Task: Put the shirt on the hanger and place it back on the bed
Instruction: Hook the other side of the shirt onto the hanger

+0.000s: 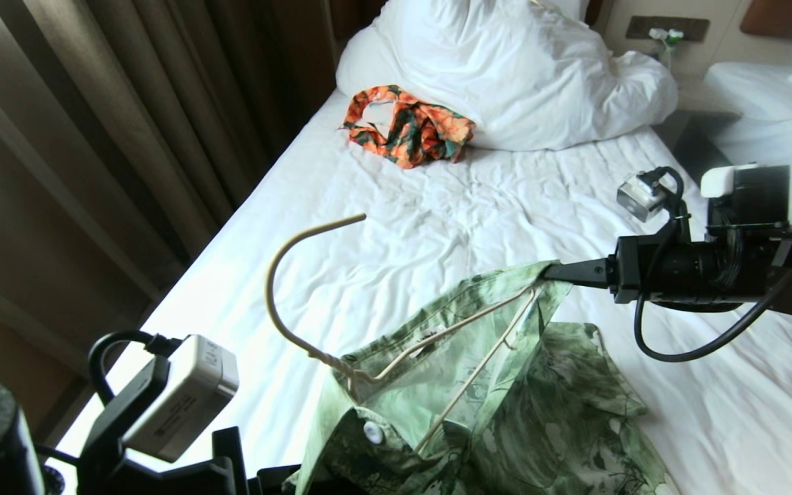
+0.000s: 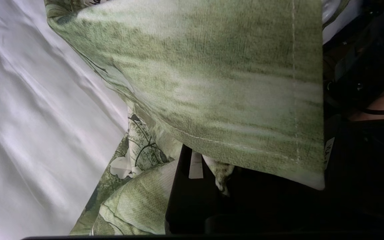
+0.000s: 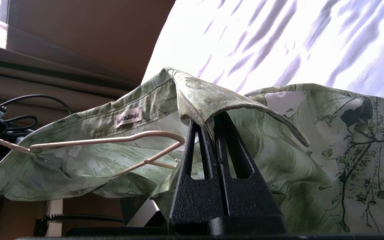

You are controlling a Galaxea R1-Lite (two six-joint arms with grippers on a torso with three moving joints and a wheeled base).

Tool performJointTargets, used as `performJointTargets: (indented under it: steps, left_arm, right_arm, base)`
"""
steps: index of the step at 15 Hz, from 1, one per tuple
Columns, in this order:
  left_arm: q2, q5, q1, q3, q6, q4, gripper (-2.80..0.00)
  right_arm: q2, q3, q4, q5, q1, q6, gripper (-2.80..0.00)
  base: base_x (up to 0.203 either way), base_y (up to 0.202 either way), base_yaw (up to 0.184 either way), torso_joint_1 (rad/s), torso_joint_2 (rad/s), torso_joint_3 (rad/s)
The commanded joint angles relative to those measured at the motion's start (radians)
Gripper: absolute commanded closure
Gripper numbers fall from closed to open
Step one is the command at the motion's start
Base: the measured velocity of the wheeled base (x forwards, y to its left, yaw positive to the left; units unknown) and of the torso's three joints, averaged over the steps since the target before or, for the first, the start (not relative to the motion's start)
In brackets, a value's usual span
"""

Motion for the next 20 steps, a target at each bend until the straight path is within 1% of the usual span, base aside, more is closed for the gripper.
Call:
performJointTargets:
  steps: [1,3,8,11,15,18,20]
  left_arm:
    - [0.013,0.001,-0.005,0.005,-0.002,-0.002,0.0]
    - [0.031,0.004,-0.004,0.005,-0.002,-0.002,0.0]
    - [0.031,0.004,0.041,0.013,-0.002,-0.002,0.0]
    - [0.01,0.006,0.092,0.001,0.001,-0.003,0.0]
    - [-0.034,0.006,0.093,0.028,0.002,0.002,0.0]
    - [-0.048,0.001,0.092,0.034,0.003,0.04,0.0]
    - [-0.043,-0.001,0.092,0.029,0.003,0.04,0.0]
  right_arm:
    - [0.004,-0.006,-0.003,0.001,0.007,0.002,0.0]
    - [-0.001,-0.025,-0.001,-0.036,0.031,0.004,0.0]
    - [-0.037,-0.015,0.002,-0.037,0.04,0.005,0.0]
    - [-0.069,-0.007,0.023,-0.04,0.043,0.004,0.0]
    - [-0.037,-0.012,0.019,-0.056,0.012,0.003,0.0]
    - [-0.041,-0.017,0.019,-0.055,0.012,0.004,0.0]
    - [-0.064,-0.019,0.02,-0.055,0.023,0.004,0.0]
  base:
    - [0.0,0.0,0.0,0.0,0.0,0.0]
    - [0.0,0.0,0.0,0.0,0.0,0.0]
    - [0.0,0.0,0.0,0.0,0.0,0.0]
    - [0.0,0.0,0.0,0.0,0.0,0.0]
    - [0.0,0.0,0.0,0.0,0.0,0.0]
    - [0.0,0.0,0.0,0.0,0.0,0.0]
    - [0.0,0.0,0.0,0.0,0.0,0.0]
